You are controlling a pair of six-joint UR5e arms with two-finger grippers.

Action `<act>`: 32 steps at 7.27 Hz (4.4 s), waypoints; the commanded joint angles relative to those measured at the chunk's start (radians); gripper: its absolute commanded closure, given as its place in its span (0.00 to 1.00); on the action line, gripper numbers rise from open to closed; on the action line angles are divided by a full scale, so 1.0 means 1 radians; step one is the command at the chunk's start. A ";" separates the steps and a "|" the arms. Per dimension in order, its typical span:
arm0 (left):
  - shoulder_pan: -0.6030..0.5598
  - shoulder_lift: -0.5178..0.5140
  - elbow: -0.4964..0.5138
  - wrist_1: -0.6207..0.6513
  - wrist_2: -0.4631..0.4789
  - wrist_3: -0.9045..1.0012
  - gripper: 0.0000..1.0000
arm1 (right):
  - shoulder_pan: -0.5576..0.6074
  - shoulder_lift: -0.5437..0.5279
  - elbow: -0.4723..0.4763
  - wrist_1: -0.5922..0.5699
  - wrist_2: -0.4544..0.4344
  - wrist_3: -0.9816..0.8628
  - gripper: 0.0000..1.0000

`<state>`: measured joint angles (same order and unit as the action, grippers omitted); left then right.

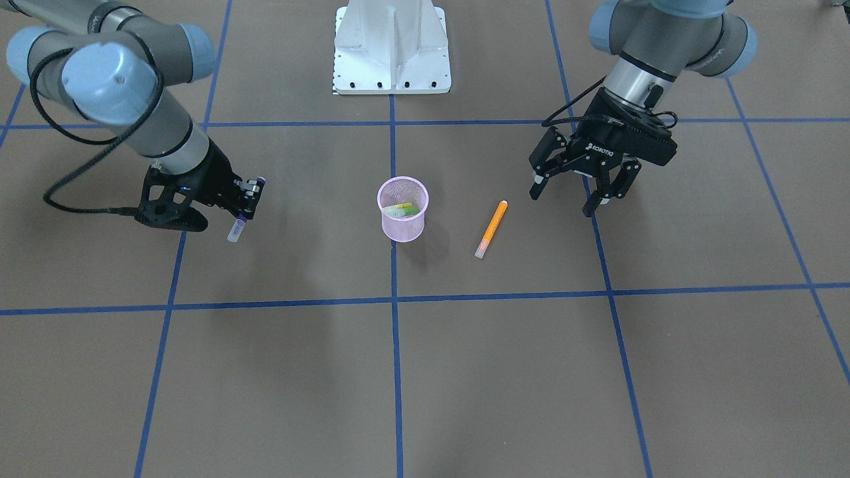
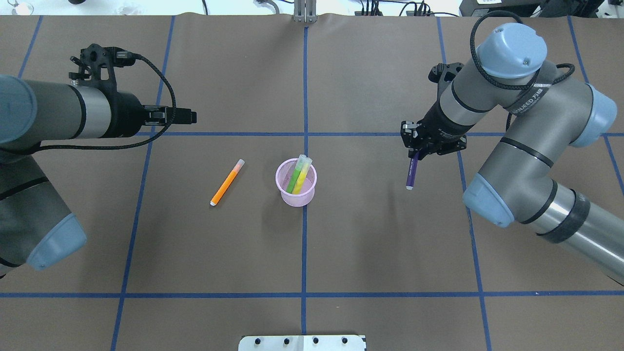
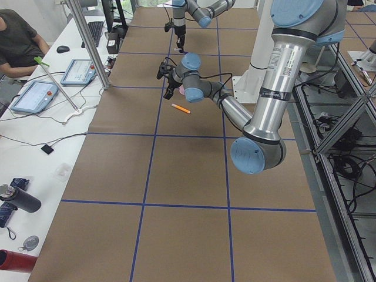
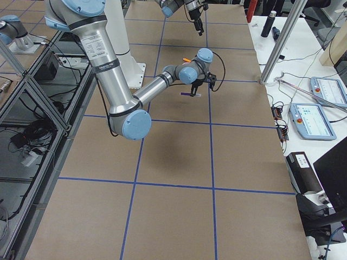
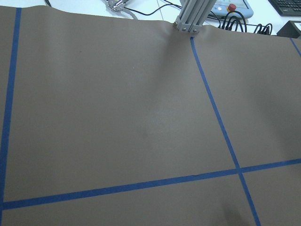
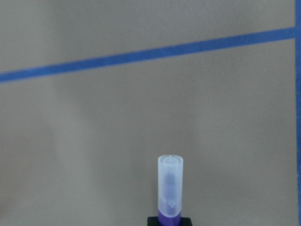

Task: Collect pens into pen holder
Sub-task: 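Lift the purple marker and carry it to the pink cup with the right gripper, then drop purple marker into cup with right gripper while left moves to orange marker, then grasp the orange marker with the left gripper while the right gripper withdraws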

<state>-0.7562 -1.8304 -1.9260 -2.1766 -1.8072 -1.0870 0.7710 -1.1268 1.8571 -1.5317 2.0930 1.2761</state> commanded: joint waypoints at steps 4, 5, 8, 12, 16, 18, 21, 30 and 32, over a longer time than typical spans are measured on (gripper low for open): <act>0.011 0.043 -0.001 0.037 -0.054 0.009 0.01 | -0.427 0.129 0.123 -0.010 -0.862 0.480 1.00; 0.011 0.046 -0.001 0.037 -0.054 0.013 0.01 | -0.473 0.159 0.093 -0.008 -0.960 0.483 1.00; 0.015 0.045 0.007 0.037 -0.054 0.013 0.01 | -0.518 0.242 -0.032 -0.007 -1.117 0.483 1.00; 0.040 0.030 0.027 0.038 -0.053 0.012 0.01 | -0.546 0.226 -0.041 -0.005 -1.134 0.479 0.70; 0.064 -0.129 0.116 0.251 -0.093 0.132 0.01 | -0.542 0.213 0.003 0.002 -1.121 0.471 0.32; 0.099 -0.272 0.123 0.588 -0.093 0.444 0.01 | -0.477 0.121 0.081 0.007 -0.977 0.365 0.35; 0.136 -0.277 0.233 0.592 -0.157 0.657 0.07 | -0.340 -0.092 0.090 0.250 -0.722 0.252 0.37; 0.124 -0.409 0.435 0.597 -0.239 0.645 0.22 | -0.009 -0.333 0.094 0.271 -0.162 -0.061 0.37; 0.098 -0.437 0.488 0.594 -0.305 0.679 0.32 | -0.009 -0.335 0.091 0.271 -0.162 -0.063 0.37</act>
<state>-0.6464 -2.2480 -1.4701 -1.5822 -2.0840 -0.4334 0.7587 -1.4585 1.9500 -1.2609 1.9248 1.2203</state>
